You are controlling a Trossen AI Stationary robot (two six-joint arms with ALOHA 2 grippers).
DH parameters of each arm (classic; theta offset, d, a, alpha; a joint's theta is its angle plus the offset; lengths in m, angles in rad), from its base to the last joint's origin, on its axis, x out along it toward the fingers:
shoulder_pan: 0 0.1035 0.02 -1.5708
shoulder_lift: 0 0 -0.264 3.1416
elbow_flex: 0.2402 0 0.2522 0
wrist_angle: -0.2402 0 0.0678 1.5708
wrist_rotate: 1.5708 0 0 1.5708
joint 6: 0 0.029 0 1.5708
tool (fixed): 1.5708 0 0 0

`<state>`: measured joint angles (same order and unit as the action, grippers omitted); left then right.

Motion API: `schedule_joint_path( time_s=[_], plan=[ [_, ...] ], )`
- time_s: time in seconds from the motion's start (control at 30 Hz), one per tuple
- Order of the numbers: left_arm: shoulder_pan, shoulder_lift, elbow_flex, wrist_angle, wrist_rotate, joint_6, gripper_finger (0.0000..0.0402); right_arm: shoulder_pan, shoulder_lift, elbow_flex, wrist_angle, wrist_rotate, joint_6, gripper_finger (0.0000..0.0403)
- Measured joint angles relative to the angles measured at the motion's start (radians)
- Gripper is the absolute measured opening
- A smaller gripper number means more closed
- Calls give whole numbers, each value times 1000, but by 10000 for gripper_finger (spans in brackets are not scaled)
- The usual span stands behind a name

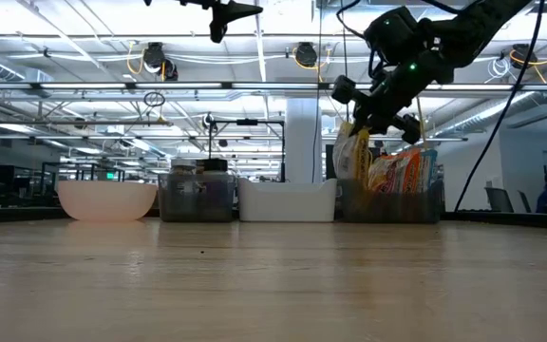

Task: Pick & Place Food Item
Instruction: Put the yellow noodle pack into the right black bin

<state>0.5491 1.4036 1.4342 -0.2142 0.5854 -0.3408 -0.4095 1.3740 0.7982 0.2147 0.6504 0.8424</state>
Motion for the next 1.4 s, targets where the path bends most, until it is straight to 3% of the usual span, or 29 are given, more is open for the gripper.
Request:
schedule_joint_path(
  time_s=[0.47,1.07,1.4],
  plan=[
    [0,0,0,0,0,0,202,6,-25,0,-41,3,18,0],
    [0,0,0,0,0,-8,202,-16,108,1,-61,-70,9,0],
    [0,0,0,0,0,-7,202,-61,112,1,-61,-86,-15,0]
  ],
)
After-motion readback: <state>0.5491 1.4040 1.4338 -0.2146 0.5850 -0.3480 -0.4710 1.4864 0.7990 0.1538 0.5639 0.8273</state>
